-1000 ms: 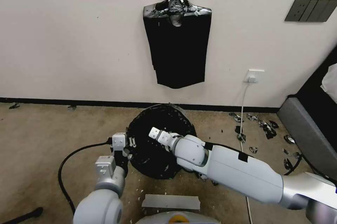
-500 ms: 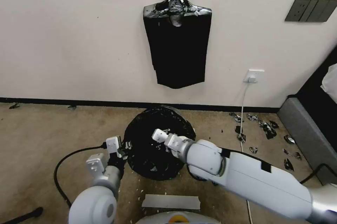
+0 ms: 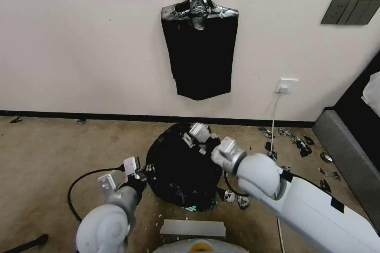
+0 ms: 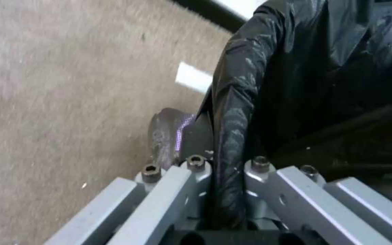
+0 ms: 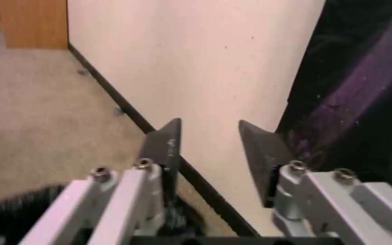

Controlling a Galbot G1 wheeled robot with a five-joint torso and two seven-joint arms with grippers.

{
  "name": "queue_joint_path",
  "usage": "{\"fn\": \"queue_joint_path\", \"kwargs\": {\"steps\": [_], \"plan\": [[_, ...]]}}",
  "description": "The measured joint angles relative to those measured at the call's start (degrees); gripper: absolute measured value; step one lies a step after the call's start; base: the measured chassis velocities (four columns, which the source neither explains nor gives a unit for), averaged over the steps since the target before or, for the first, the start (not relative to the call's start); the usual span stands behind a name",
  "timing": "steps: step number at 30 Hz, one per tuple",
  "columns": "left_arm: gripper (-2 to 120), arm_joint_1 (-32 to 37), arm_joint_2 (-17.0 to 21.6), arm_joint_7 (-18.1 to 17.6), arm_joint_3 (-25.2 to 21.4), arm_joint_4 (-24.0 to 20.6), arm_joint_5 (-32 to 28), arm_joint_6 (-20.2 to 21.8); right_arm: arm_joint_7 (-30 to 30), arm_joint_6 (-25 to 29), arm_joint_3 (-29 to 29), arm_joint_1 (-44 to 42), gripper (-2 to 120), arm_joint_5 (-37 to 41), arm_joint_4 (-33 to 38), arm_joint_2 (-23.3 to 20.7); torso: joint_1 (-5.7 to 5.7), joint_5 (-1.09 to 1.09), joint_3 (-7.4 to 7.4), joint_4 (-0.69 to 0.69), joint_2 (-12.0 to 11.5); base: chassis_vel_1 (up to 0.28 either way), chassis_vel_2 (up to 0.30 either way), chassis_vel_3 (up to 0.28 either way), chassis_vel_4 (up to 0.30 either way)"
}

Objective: Place a trash bag onto the trash bin.

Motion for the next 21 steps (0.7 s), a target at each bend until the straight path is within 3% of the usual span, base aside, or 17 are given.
{"fn": "queue_joint_path", "kwargs": {"steps": [5, 9, 13, 15, 21], "plan": [[3, 0.07, -0.19, 0.35, 0.88, 2.47, 0.82, 0.61, -2.76, 2.16, 3.23, -4.91, 65, -1.66, 0.23, 1.64, 0.00, 0.00, 0.00, 0.00, 0.00, 0.000, 0.000, 0.000, 0.000], [3, 0.12, -0.27, 0.83, 1.18, 3.03, 1.65, 1.00, -3.48, 2.66, 3.56, -5.94, 75, -2.14, 0.01, 2.14, 0.00, 0.00, 0.00, 0.00, 0.00, 0.000, 0.000, 0.000, 0.000], [3, 0.41, -0.57, 2.21, 1.36, 3.32, 2.93, 1.40, -4.22, 3.11, 3.60, -6.45, 94, -2.36, -0.38, 2.47, 0.00, -0.01, 0.00, 0.00, 0.00, 0.000, 0.000, 0.000, 0.000], [3, 0.50, -0.65, 2.40, 1.37, 3.35, 3.13, 1.46, -4.31, 3.17, 3.59, -6.49, 97, -2.36, -0.45, 2.51, 0.00, 0.00, 0.00, 0.00, 0.00, 0.000, 0.000, 0.000, 0.000], [25, 0.61, -1.01, 3.81, 1.56, 3.57, 4.62, 1.52, -4.63, 3.27, 3.23, -6.82, 100, -2.47, -0.71, 2.83, 0.00, -0.01, 0.00, 0.00, 0.00, 0.000, 0.000, 0.000, 0.000]]}}
